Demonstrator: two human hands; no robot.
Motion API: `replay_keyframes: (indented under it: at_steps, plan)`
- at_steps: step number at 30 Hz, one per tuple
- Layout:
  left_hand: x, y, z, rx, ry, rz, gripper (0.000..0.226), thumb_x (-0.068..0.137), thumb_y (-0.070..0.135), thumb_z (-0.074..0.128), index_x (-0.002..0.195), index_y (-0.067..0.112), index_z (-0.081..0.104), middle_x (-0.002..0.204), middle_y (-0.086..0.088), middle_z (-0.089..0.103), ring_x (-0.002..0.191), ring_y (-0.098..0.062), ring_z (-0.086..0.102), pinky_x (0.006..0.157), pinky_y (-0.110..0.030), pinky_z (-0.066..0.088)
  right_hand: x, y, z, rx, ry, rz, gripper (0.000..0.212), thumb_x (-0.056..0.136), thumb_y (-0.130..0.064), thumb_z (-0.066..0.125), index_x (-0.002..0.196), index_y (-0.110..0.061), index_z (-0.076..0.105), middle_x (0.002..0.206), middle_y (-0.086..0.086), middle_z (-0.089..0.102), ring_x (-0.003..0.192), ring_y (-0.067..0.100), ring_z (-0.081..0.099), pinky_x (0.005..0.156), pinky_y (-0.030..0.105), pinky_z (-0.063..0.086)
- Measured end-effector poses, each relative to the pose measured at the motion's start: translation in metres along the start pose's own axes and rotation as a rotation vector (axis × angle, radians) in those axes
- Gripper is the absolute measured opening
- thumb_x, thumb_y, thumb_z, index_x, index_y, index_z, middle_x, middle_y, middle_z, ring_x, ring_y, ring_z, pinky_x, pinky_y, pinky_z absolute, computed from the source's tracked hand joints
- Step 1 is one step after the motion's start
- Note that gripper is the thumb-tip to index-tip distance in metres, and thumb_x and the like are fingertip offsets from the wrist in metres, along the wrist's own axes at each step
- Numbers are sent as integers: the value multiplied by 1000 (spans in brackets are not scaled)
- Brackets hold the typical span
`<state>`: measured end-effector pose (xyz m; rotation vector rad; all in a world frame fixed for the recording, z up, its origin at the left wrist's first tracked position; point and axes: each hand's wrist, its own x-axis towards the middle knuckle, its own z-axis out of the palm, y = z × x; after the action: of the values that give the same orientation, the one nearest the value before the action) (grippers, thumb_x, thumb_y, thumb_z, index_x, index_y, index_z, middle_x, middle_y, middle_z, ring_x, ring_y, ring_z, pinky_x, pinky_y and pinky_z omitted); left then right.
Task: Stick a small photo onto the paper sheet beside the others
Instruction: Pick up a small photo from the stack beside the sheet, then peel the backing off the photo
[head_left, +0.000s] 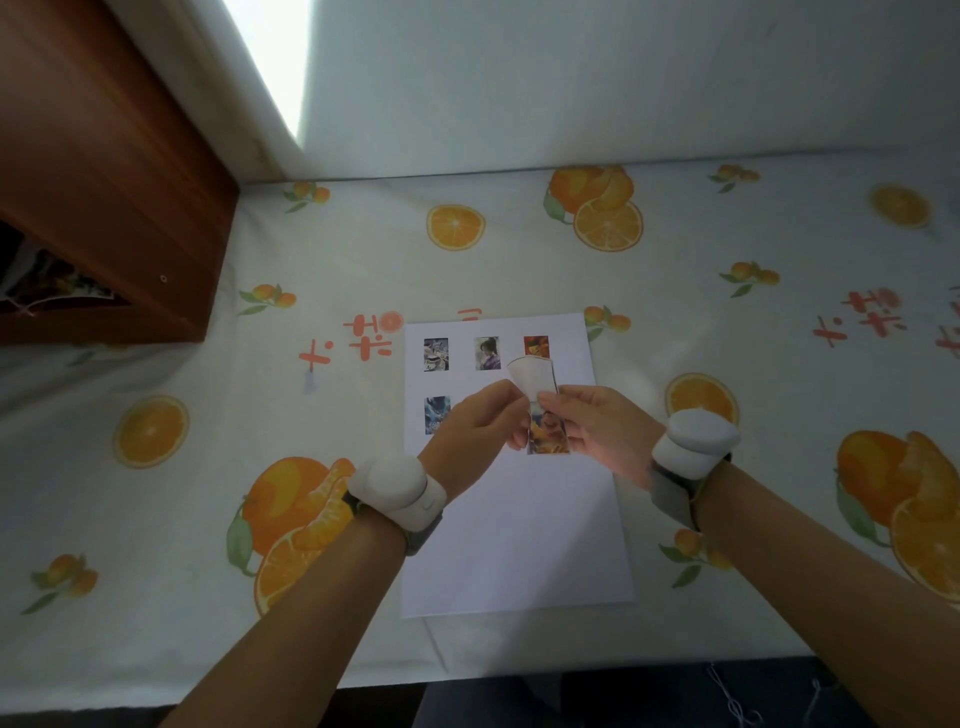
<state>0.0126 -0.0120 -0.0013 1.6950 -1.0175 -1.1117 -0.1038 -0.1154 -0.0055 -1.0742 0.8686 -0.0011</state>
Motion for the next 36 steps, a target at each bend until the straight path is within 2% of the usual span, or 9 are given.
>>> replay_keyframes:
  at_steps: [4, 9, 16, 19, 27, 30, 33, 34, 36]
  plan:
    - [-5, 1, 8, 29, 59, 18, 20, 92, 14, 39, 78, 8, 51, 66, 2, 56, 56, 1, 53, 56, -5, 44, -7, 3, -2, -26, 14, 3, 32, 90, -19, 47, 116, -1, 53, 101, 13, 65, 98, 29, 62, 87, 33, 51]
    - [-4, -1, 5, 56, 104, 23, 18, 91, 12, 40, 80, 5, 52, 67, 0, 56, 60, -6, 55, 58, -7, 48, -6, 2, 0, -67, 73, 3, 36, 90, -19, 47, 120, 1, 51, 118, 22, 61, 106, 33, 60, 91, 37, 50]
    - [-7, -1, 7, 62, 131, 16, 18, 91, 12, 41, 79, 4, 52, 65, 1, 56, 59, -9, 54, 57, -7, 47, -7, 5, -5, -30, 127, 27, 23, 89, -17, 48, 105, -3, 55, 117, 23, 60, 81, 19, 62, 73, 25, 53]
    - [-9, -1, 8, 68, 147, 15, 18, 90, 10, 40, 76, 7, 52, 62, 0, 56, 55, -4, 53, 57, -6, 47, -8, 5, -10, -25, 147, 24, 29, 90, -16, 47, 112, 1, 53, 120, 24, 59, 78, 17, 62, 60, 16, 55]
    - [-11, 1, 9, 78, 156, 7, 17, 91, 8, 39, 78, 5, 51, 64, -1, 55, 60, -11, 53, 57, -5, 46, -13, 7, -26, -64, 264, -9, 23, 90, -17, 47, 104, -1, 55, 113, 22, 60, 90, 28, 59, 77, 29, 51]
    - [-11, 2, 8, 78, 163, -6, 18, 90, 8, 39, 78, 5, 51, 64, -1, 55, 59, -10, 53, 56, -4, 46, -13, 8, -35, -52, 311, -22, 34, 90, -16, 47, 114, 8, 51, 109, 24, 59, 82, 26, 59, 66, 23, 55]
    - [-12, 3, 9, 78, 159, -7, 18, 90, 7, 39, 77, 5, 51, 63, -2, 55, 59, -10, 53, 54, -4, 44, -15, 8, -45, -64, 368, -20, 17, 90, -15, 48, 92, -2, 59, 121, 30, 57, 95, 33, 61, 78, 33, 54]
    - [-12, 3, 8, 78, 156, -11, 18, 90, 7, 39, 77, 4, 51, 63, -2, 55, 59, -10, 53, 54, -4, 44, -14, 9, -49, -89, 391, -23, 15, 90, -15, 48, 88, -4, 58, 115, 30, 60, 95, 33, 64, 81, 34, 54]
    - [-12, 2, 9, 88, 152, -19, 18, 90, 7, 39, 77, 4, 51, 63, -1, 55, 59, -10, 53, 54, -3, 44, -14, 12, -56, -208, 451, -43, 21, 90, -13, 47, 102, 2, 55, 85, 16, 65, 71, 20, 68, 61, 13, 54]
